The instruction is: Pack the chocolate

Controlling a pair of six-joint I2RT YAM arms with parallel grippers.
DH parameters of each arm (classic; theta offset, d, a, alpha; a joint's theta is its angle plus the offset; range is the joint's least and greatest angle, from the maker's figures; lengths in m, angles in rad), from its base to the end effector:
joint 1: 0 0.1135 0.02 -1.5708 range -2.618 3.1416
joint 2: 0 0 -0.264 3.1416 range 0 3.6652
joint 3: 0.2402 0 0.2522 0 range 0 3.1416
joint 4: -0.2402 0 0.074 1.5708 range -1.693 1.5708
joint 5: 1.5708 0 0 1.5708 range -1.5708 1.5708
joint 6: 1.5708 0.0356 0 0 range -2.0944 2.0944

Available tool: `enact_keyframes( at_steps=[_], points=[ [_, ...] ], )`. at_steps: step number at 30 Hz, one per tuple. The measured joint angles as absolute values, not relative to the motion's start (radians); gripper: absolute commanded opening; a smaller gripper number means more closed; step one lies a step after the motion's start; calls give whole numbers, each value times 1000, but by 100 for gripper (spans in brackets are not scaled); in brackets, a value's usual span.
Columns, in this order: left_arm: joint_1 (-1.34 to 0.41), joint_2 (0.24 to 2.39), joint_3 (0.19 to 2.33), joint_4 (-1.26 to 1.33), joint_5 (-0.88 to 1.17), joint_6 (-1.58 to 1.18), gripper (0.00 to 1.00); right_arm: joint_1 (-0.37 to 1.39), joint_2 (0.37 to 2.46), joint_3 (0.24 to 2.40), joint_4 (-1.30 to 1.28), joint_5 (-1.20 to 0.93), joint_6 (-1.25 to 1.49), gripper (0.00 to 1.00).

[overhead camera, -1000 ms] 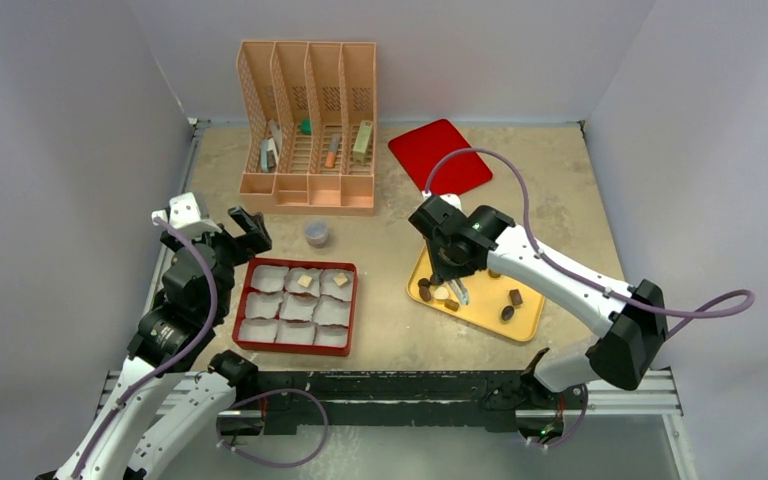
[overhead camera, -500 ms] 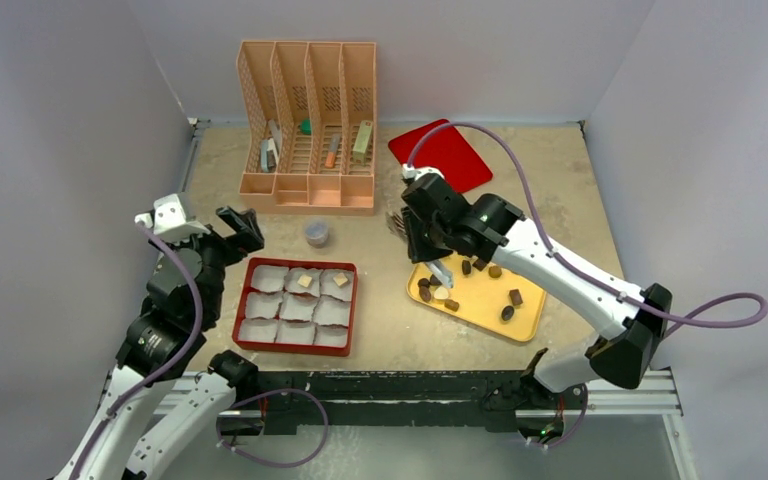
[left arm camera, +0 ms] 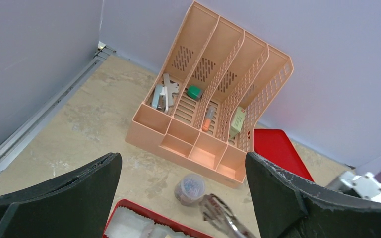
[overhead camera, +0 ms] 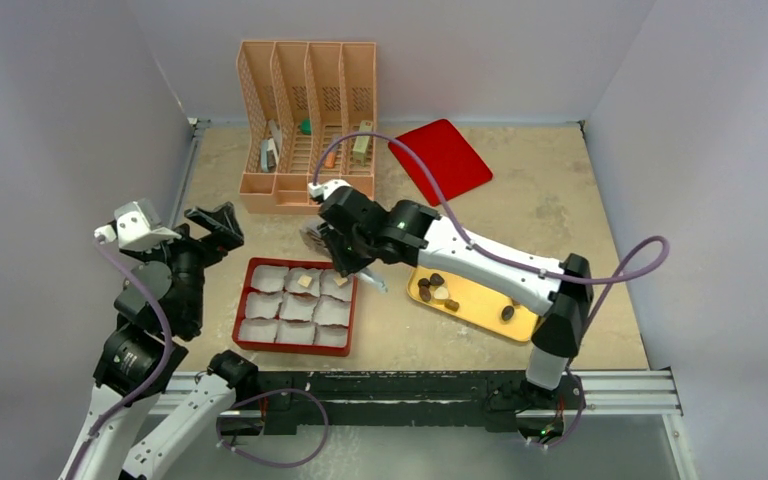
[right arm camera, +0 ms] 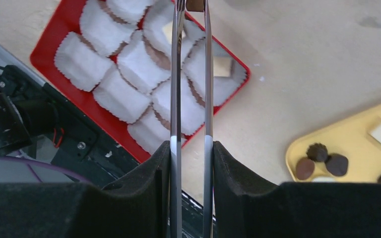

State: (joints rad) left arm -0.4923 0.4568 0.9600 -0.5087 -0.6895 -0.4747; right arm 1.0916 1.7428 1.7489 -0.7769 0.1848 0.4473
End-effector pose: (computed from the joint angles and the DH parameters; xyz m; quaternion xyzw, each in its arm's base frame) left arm 0.0726 -0.0132 0.4001 -0.2324 0.6694 -0.0964 0.6990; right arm 0.1847 0.3412 0.3592 -0.2563 0.8813 0.2087 0.3377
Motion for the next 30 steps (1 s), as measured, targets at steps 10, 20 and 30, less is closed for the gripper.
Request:
enact_keyframes(
  at_steps=[10, 20, 30],
  points=[
    [-492, 434, 997, -534, -717, -483, 95, 1147, 1938, 1922, -727, 130, 389, 25],
    [-492, 410, 997, -543, -734, -488, 95, 1160, 2089, 2036, -713, 70, 358, 27],
    [-492, 400, 997, -549, -741, -488, 95, 1177, 2163, 2067, -724, 57, 353, 29]
  ],
)
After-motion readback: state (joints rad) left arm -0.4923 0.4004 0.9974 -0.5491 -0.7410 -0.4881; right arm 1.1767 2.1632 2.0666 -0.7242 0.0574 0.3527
